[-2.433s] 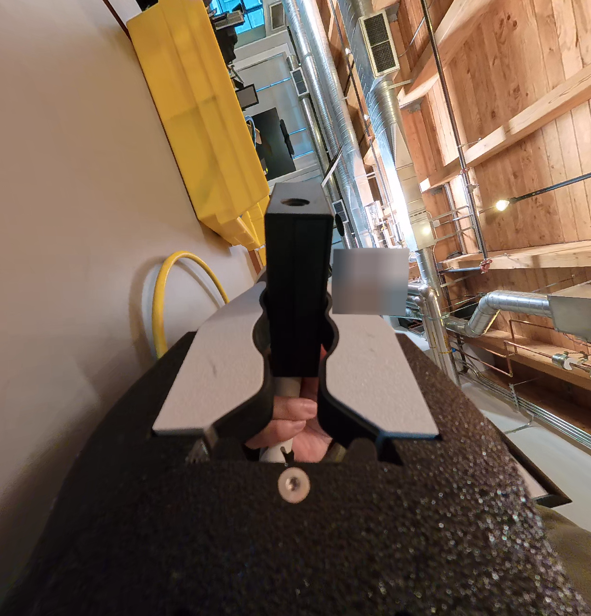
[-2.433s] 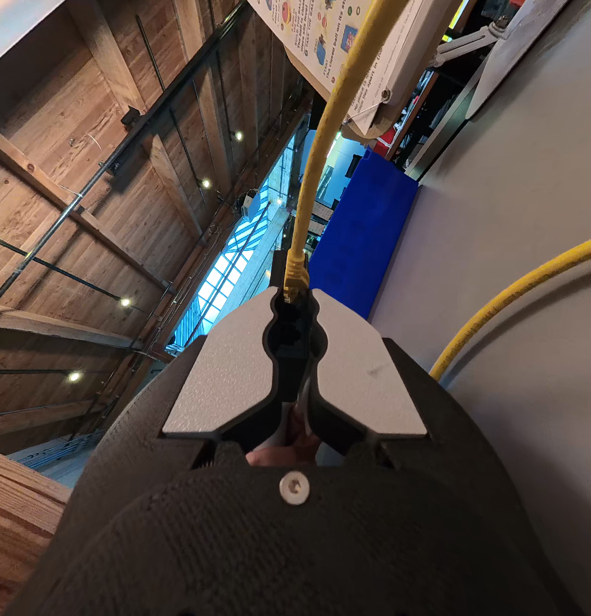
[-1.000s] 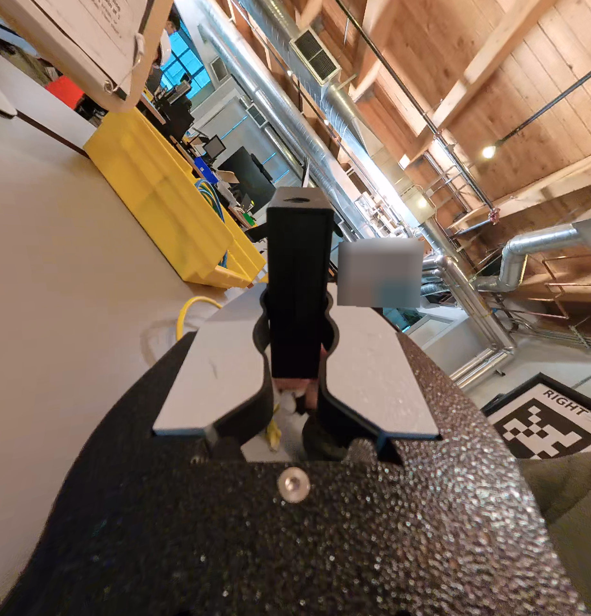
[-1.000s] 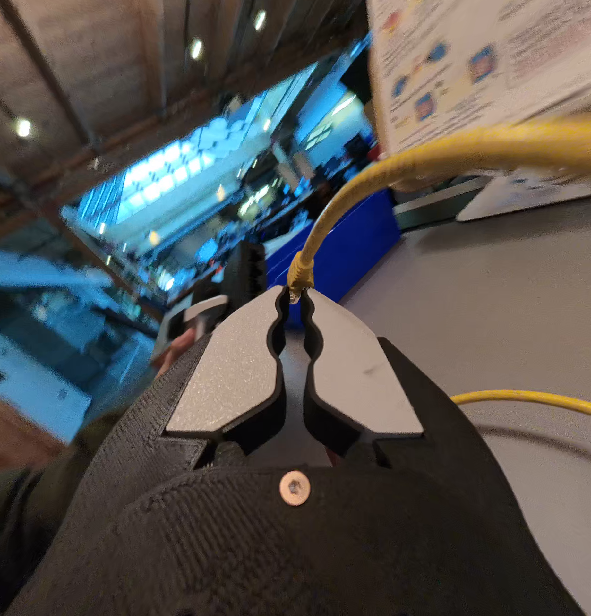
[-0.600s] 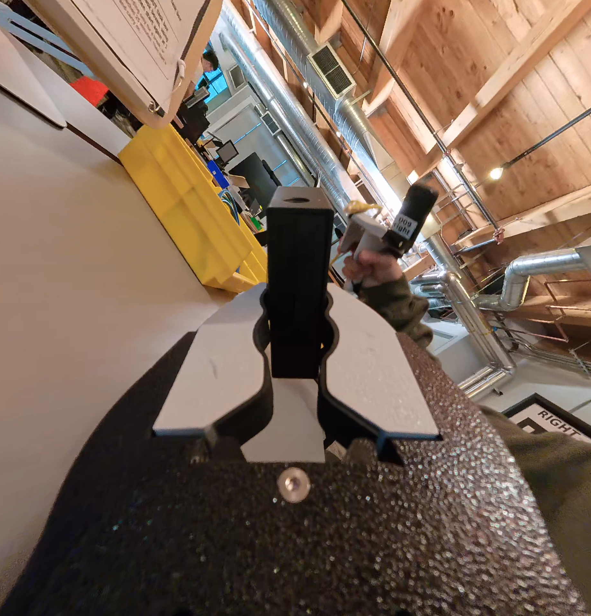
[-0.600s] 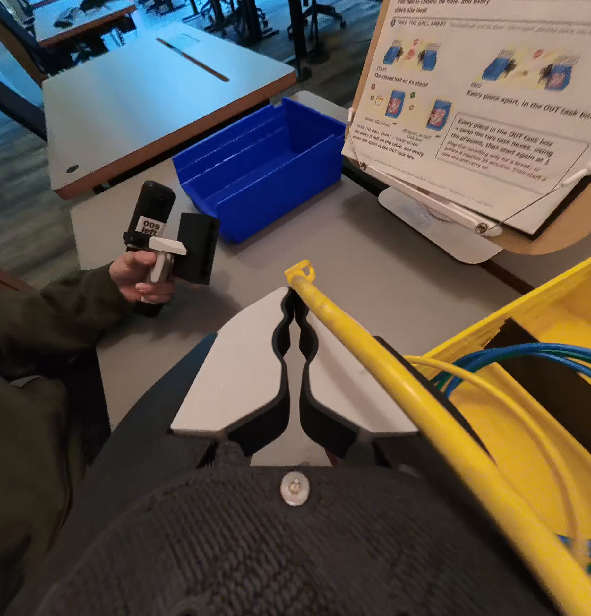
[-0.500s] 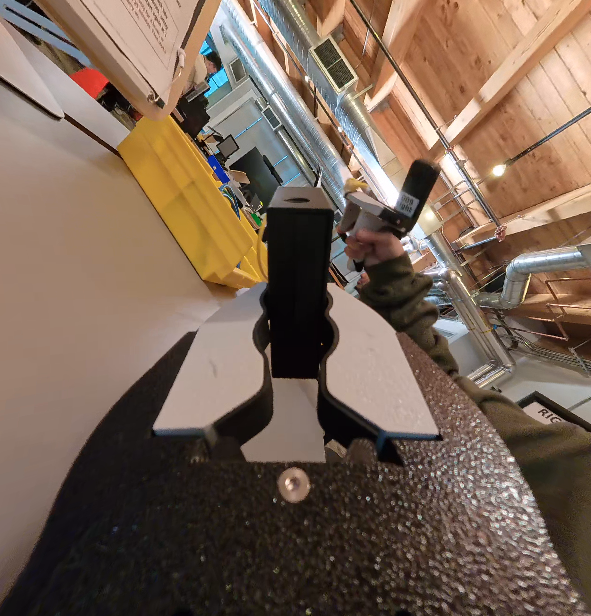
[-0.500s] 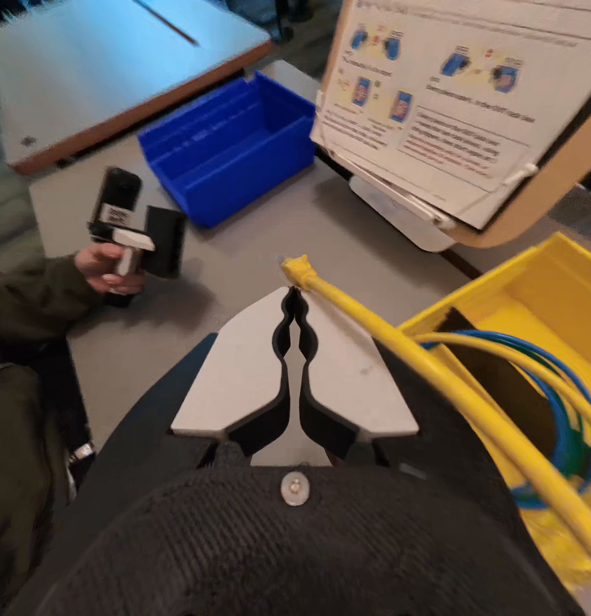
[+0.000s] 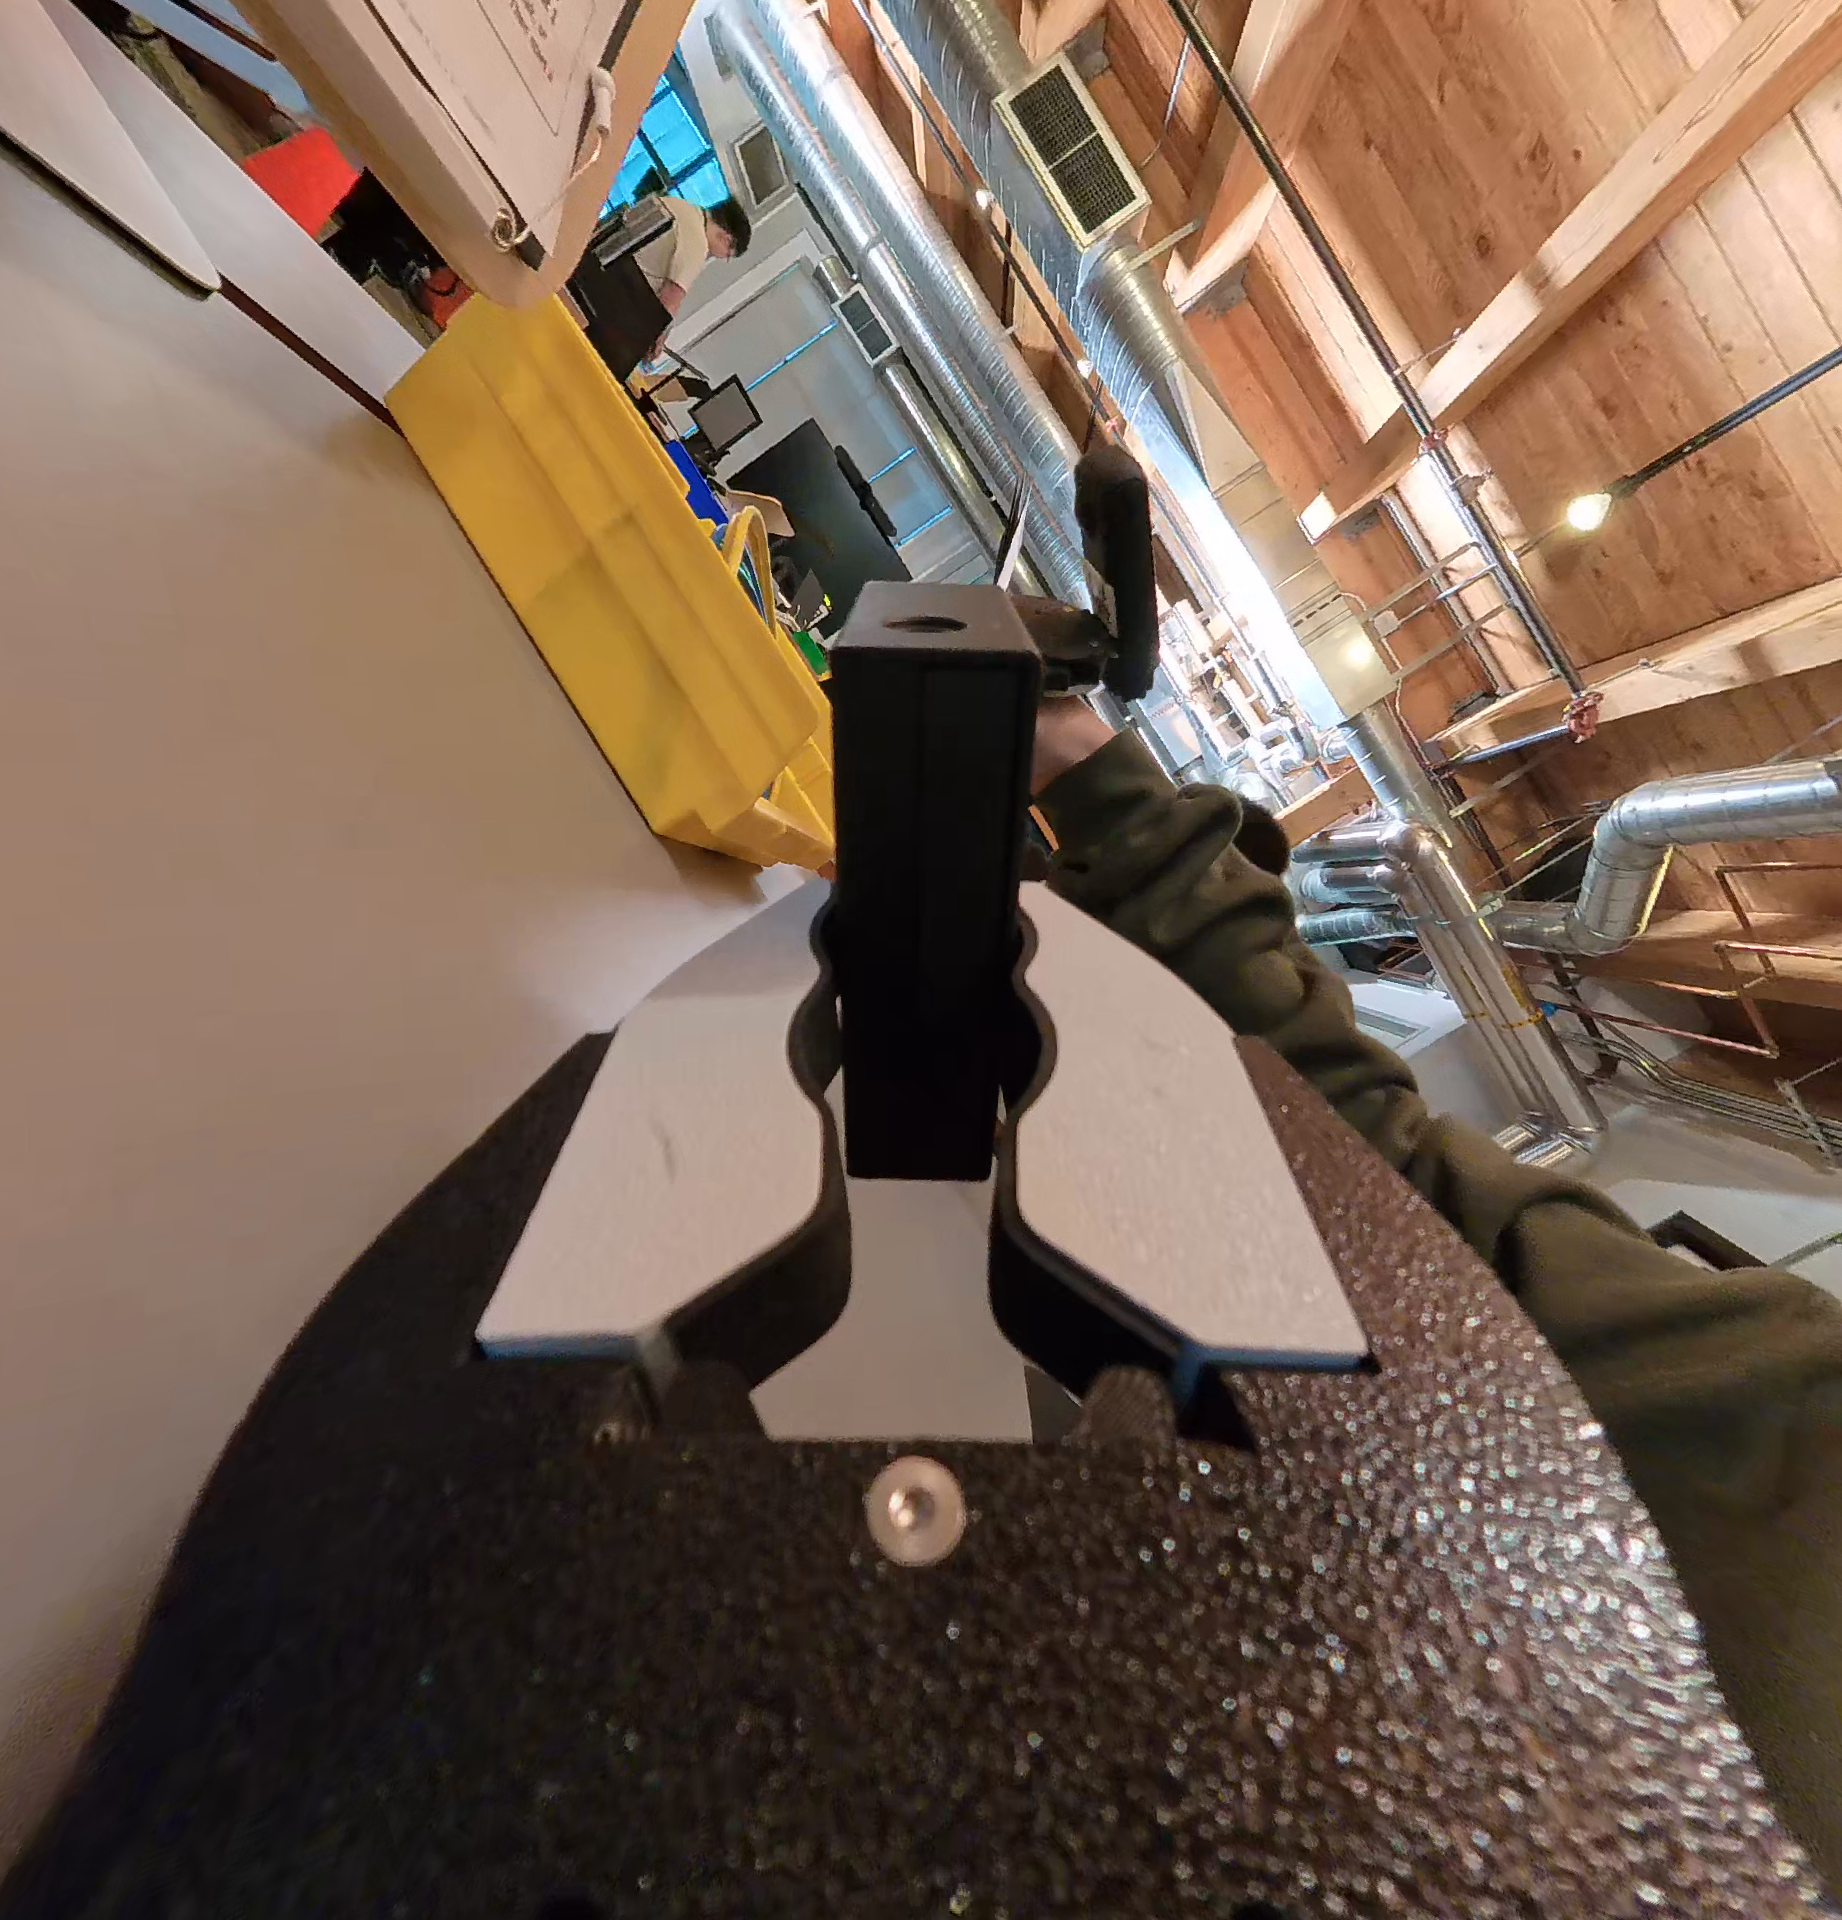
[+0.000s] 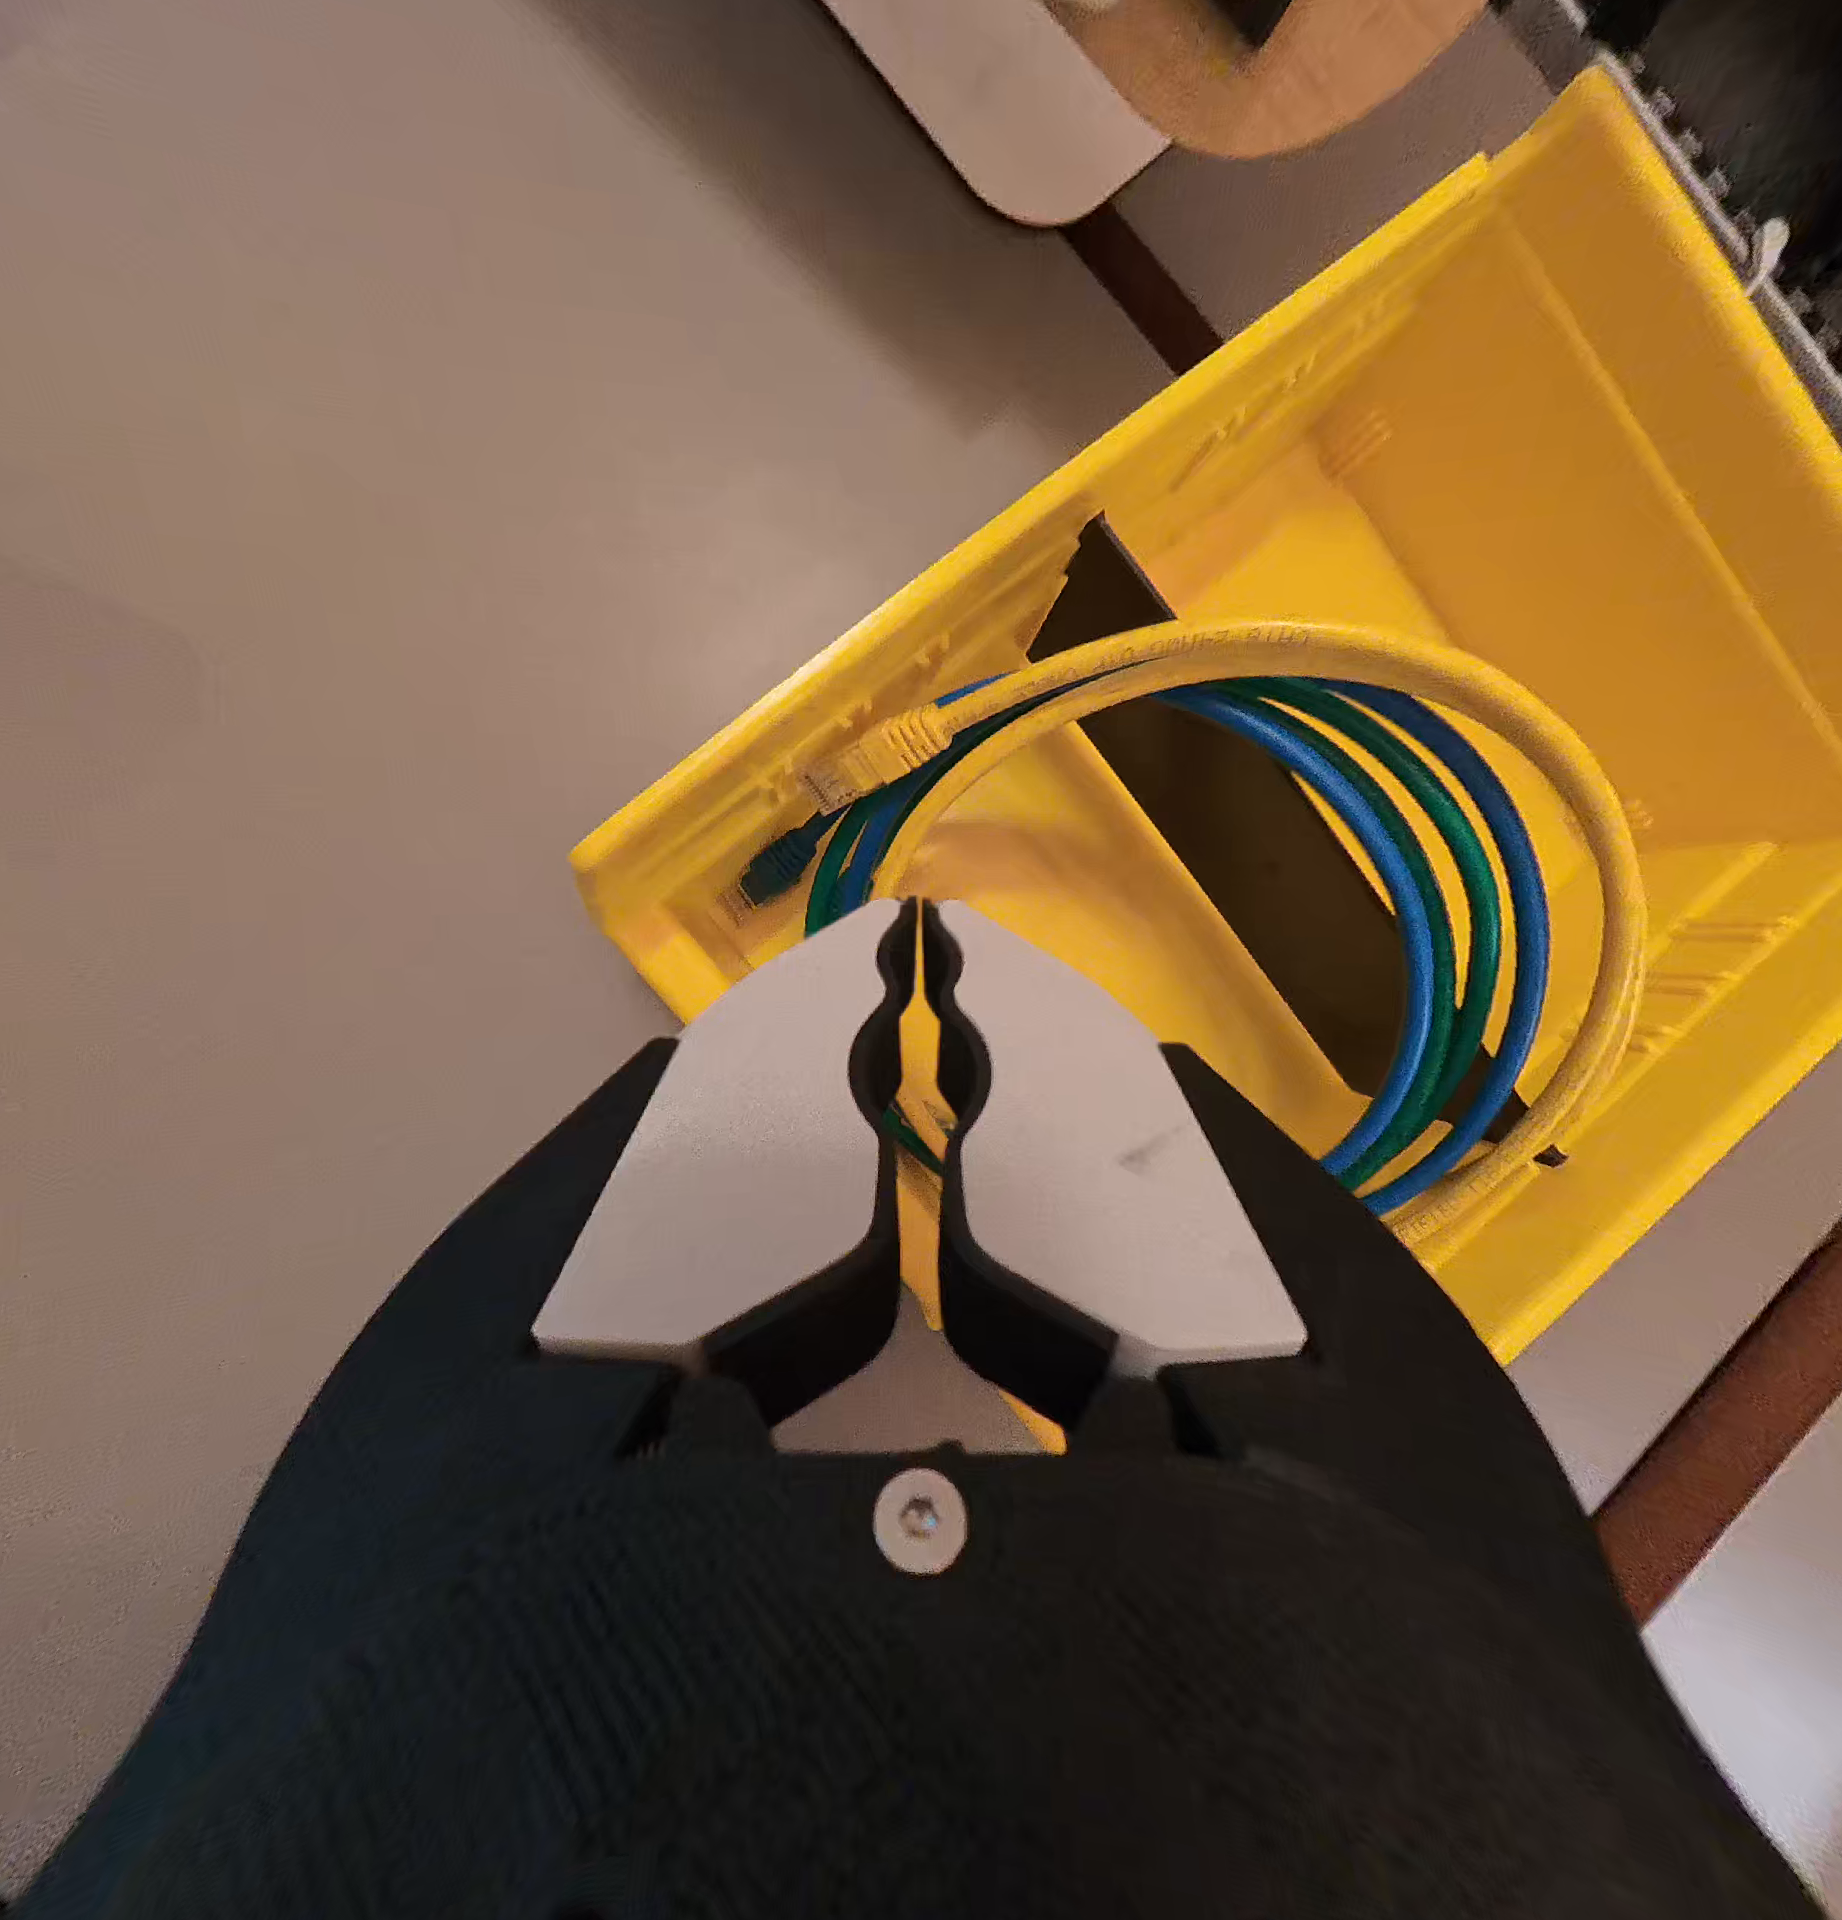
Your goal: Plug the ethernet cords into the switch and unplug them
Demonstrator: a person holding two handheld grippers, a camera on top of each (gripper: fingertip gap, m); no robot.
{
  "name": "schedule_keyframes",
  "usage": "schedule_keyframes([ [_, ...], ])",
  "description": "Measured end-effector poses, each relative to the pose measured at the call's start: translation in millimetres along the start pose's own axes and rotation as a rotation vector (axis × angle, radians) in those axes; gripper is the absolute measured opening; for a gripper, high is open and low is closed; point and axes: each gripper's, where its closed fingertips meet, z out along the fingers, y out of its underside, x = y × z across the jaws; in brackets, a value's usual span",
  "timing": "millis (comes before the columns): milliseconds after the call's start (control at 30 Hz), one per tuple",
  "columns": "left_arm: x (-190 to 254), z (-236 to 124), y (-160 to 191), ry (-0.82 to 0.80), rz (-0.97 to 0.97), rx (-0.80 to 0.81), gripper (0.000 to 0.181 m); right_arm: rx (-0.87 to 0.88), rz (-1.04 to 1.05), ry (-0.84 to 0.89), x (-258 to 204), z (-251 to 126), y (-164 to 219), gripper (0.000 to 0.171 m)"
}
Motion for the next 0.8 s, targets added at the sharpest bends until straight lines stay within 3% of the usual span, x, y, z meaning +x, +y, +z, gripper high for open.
schedule_keyframes([
  [33,-0.4,0.1,0.4,0.000,0.001,-0.005,0.027,0.020,0.000,0.007,-0.1,-2.3,-0.6,0.006],
  [233,-2.7,3.2,6.6,-0.012,0.014,-0.034,0.027,0.288,0.140,0.060,-12.1,-27.6,-1.3,0.057],
  [300,-6.3,5.2,11.4,-0.031,0.007,-0.047,0.027,0.420,0.237,0.039,-22.9,-34.5,0.9,0.065],
  [500,-9.6,15.8,30.4,-0.057,0.009,-0.109,0.027,0.610,0.403,-0.093,-77.9,-40.1,12.7,0.068],
  [633,5.7,30.3,49.1,-0.015,0.038,-0.188,0.027,0.842,0.292,-0.350,-174.7,-61.5,-23.3,0.059],
  [800,32.7,47.1,91.0,0.047,0.209,-0.387,0.027,0.774,0.165,-0.606,-256.1,-43.1,-49.4,0.060],
])
